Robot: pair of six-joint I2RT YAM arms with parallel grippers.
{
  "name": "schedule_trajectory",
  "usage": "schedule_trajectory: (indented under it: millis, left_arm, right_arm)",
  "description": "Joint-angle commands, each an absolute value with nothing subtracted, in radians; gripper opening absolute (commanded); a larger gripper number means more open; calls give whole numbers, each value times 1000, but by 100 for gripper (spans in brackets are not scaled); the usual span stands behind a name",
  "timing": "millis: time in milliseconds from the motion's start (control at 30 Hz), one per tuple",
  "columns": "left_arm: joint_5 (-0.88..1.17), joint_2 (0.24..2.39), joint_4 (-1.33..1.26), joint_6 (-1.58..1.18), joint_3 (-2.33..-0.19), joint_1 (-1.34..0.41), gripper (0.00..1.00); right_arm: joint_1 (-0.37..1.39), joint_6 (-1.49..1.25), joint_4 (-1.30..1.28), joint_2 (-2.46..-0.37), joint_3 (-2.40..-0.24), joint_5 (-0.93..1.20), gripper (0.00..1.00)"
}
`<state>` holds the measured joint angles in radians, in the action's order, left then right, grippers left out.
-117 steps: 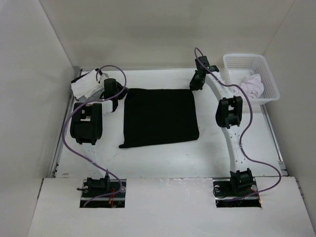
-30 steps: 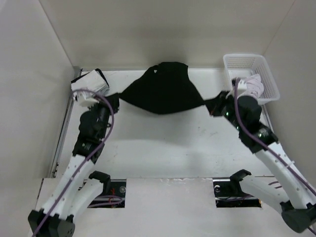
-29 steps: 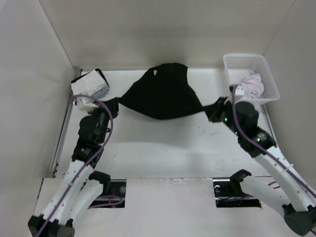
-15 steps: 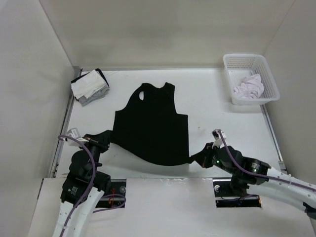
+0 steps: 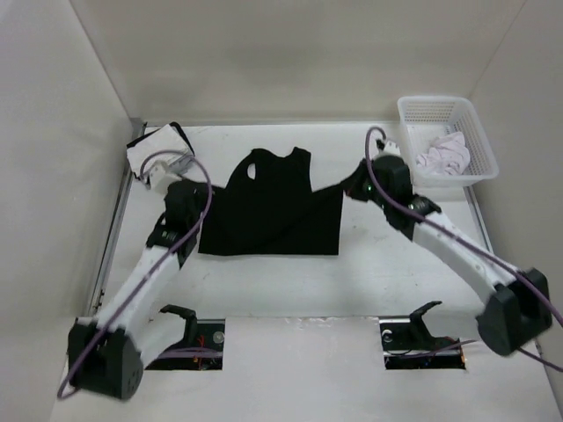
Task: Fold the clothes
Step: Fold the tank top
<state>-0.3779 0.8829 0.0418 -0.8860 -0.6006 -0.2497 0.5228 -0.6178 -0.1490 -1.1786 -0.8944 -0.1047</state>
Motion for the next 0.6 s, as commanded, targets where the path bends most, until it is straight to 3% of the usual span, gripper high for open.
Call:
schedule_trajectory:
  millis: [0, 167, 300, 433, 500, 567]
  left_arm:
    - [-391, 1171, -306, -868, -780, -203, 2]
    - [-327, 1657, -321, -850, -1141, -127, 2]
    - [-295, 1871, -288, -833, -1359, -100, 6]
    - [-279, 1944, -298, -815, -1404, -87, 28]
    - [-278, 1875, -320, -818, -1311, -85, 31]
    - [-287, 1766, -363, -824, -1162, -94, 31]
  right_arm:
    - [389, -555, 34, -1387, -1101, 73, 1]
    - [271, -563, -21, -1768, -1461, 146, 0]
    - [248, -580, -55, -1991, -1699, 149, 3]
    - [251, -614, -54, -2120, -1787, 118, 36]
    - [252, -608, -29, -2083, -1714, 117, 45]
    - [252, -614, 14, -2005, -1591, 112, 47]
